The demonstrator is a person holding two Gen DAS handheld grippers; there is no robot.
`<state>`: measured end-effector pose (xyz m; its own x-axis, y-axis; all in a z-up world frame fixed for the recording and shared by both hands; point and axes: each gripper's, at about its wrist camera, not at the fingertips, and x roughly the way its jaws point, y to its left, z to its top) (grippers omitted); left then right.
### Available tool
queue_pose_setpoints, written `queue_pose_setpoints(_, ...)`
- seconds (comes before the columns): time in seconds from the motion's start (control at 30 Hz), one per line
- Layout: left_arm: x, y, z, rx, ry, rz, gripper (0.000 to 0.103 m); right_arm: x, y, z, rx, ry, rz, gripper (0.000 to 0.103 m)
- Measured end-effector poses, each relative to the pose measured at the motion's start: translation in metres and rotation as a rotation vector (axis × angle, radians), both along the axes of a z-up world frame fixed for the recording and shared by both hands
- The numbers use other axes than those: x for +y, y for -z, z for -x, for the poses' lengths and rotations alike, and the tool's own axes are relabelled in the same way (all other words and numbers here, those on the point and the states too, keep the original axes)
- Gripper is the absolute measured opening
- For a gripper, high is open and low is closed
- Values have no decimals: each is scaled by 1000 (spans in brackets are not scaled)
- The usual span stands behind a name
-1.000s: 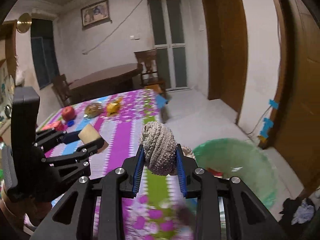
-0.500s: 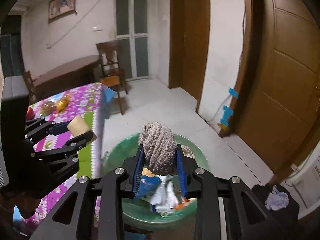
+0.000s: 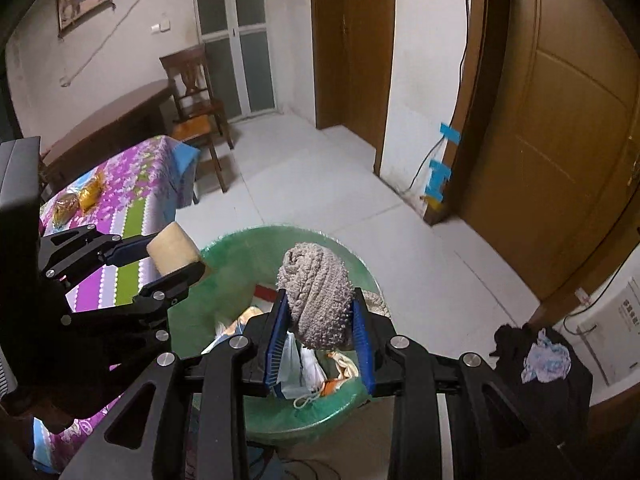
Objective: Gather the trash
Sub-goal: 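Carry the sponge block and knitted ball over the green bin with both tools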
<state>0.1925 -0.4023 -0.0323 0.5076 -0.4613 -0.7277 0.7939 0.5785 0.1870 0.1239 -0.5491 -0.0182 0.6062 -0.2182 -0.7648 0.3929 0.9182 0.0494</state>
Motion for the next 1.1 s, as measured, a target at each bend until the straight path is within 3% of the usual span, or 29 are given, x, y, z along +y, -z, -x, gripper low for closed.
queue_pose_setpoints(0.5, -3, 25, -2, 103, 81, -52, 38, -7, 28, -17, 84, -7, -80, 32)
queue_pose_setpoints(1.1, -2, 36, -5, 138, 89, -81, 40, -10, 47, -26, 120, -16, -117, 32)
